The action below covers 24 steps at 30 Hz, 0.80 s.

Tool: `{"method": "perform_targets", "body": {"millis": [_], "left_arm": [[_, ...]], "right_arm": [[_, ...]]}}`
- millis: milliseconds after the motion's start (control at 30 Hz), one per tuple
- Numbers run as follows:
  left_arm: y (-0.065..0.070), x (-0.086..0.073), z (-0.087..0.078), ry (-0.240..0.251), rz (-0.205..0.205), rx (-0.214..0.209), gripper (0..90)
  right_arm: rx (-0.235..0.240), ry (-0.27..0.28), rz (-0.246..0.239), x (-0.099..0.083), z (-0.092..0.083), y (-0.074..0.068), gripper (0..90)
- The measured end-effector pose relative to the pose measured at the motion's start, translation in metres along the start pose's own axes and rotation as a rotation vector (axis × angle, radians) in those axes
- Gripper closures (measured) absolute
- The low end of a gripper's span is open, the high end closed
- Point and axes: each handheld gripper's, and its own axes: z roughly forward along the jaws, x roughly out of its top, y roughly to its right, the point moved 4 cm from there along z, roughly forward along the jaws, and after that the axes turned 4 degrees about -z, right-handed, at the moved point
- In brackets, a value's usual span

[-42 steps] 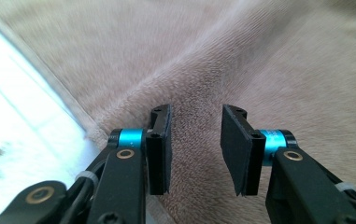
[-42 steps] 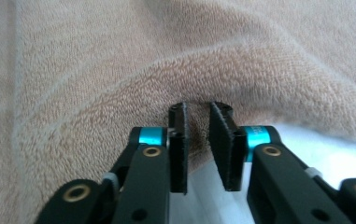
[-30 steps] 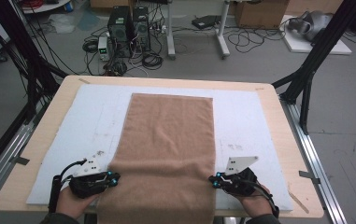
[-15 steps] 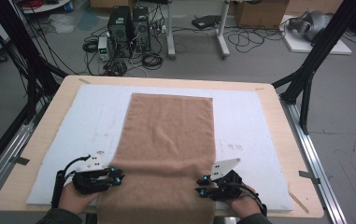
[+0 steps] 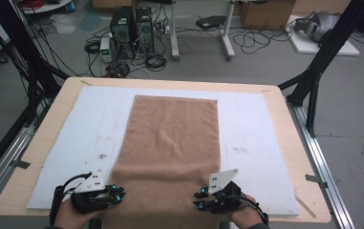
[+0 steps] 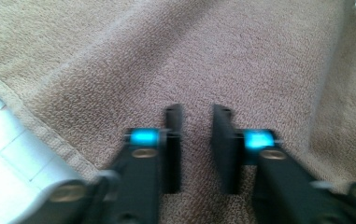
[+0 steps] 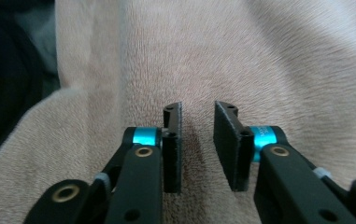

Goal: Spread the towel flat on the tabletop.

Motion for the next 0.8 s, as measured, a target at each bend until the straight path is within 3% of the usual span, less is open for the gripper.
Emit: {"method": "perform_targets", "body": {"millis": [100,333,467,567,600,667,800], "left_arm": [[0.003,-0.001,-0.001,0.008,-0.003,0.012,87.4],[0.015,-0.009,-0.007,0.017,-0.013,0.006,88.2],[0.021,-0.01,-0.01,0.026,-0.006,-0.014,87.8],[0.018,-0.005,-0.013,0.056,-0.022,-0.013,79.8],[0.017,-0.002,-0.014,0.065,-0.027,-0.002,76.2],[0.012,0.004,-0.014,0.079,-0.032,0.014,69.1],[0.003,0.019,-0.013,0.102,-0.033,0.027,60.7]], "right_arm": [[0.015,0.025,0.01,-0.002,0.001,0.0,86.3],[0.068,0.009,-0.006,-0.002,-0.002,-0.005,88.4],[0.09,0.027,-0.005,-0.002,-0.008,-0.011,88.0],[0.078,0.063,0.027,0.0,-0.014,-0.009,81.4],[0.062,0.077,0.041,0.0,-0.015,-0.006,74.9],[0.038,0.102,0.079,0.001,-0.019,0.0,71.2],[-0.032,0.115,0.107,0.004,-0.027,0.016,60.7]]}}
